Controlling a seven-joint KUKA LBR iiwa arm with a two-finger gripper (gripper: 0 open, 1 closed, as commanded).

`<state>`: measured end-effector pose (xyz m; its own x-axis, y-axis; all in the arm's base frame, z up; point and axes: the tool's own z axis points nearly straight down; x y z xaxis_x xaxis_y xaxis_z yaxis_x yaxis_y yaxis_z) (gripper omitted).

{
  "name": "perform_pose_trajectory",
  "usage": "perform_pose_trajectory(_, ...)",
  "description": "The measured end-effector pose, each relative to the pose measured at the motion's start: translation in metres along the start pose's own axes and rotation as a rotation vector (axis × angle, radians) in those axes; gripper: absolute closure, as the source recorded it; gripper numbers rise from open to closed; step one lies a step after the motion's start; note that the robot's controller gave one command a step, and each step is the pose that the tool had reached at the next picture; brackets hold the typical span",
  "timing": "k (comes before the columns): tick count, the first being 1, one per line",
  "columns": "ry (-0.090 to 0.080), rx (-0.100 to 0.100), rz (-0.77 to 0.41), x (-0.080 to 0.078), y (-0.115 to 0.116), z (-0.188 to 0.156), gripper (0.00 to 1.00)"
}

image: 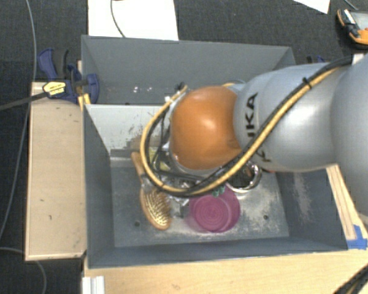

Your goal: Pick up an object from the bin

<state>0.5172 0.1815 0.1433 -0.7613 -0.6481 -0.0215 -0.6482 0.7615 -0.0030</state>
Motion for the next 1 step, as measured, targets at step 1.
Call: perform_pose_trajectory(1,0.005,-0.003,-0.002,0.0253,-0.0036,0.0546,1.0)
